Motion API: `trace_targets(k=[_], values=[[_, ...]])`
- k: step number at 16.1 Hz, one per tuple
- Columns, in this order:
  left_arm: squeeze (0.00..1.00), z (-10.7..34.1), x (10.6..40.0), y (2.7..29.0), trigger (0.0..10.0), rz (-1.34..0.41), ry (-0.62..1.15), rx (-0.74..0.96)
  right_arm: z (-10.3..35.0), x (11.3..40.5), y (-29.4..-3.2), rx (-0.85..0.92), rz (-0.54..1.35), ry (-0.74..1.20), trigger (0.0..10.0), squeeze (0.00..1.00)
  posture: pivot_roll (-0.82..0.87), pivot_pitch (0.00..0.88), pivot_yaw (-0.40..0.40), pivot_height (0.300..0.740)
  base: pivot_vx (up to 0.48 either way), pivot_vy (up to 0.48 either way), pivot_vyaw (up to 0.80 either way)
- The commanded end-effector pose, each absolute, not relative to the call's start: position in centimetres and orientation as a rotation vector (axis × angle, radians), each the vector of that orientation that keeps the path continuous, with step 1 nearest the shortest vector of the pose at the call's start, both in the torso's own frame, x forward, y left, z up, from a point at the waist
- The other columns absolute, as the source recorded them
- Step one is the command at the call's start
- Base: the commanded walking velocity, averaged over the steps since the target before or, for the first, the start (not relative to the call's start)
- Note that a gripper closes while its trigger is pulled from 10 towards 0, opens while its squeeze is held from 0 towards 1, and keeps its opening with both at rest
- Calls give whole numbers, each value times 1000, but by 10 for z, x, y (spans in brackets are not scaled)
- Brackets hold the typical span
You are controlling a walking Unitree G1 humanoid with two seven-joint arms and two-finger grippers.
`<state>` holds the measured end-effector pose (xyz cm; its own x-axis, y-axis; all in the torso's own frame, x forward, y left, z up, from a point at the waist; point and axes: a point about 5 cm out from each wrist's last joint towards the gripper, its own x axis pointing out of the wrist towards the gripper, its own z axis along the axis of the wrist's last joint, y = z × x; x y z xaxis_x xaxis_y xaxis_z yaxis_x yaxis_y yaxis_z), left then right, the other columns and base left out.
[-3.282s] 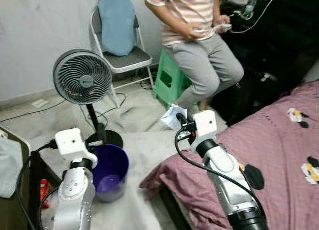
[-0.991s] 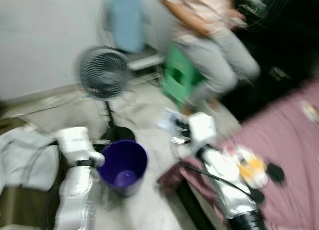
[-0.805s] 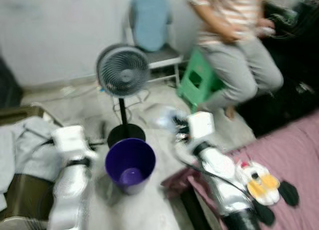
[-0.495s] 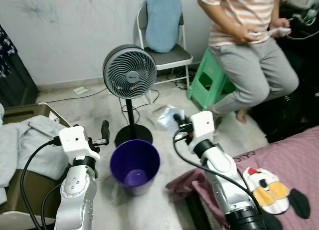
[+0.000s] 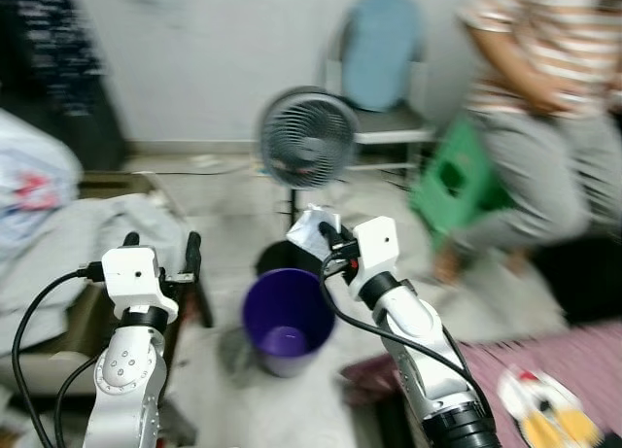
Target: Clean up the room
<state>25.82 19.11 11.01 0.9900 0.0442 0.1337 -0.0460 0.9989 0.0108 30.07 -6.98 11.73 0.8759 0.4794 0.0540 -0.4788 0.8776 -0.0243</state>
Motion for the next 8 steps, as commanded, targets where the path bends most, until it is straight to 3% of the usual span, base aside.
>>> trace_targets(k=[1,8], values=[[0,109,257,186,10000,15,-139,8,119,304,-74,-19,489,-65,10000,0,31,12,-49,740,0,0,800],[0,112,249,188,10000,54,-124,13,115,302,-89,-60,429,-51,10000,0,27,19,-42,740,0,0,800]])
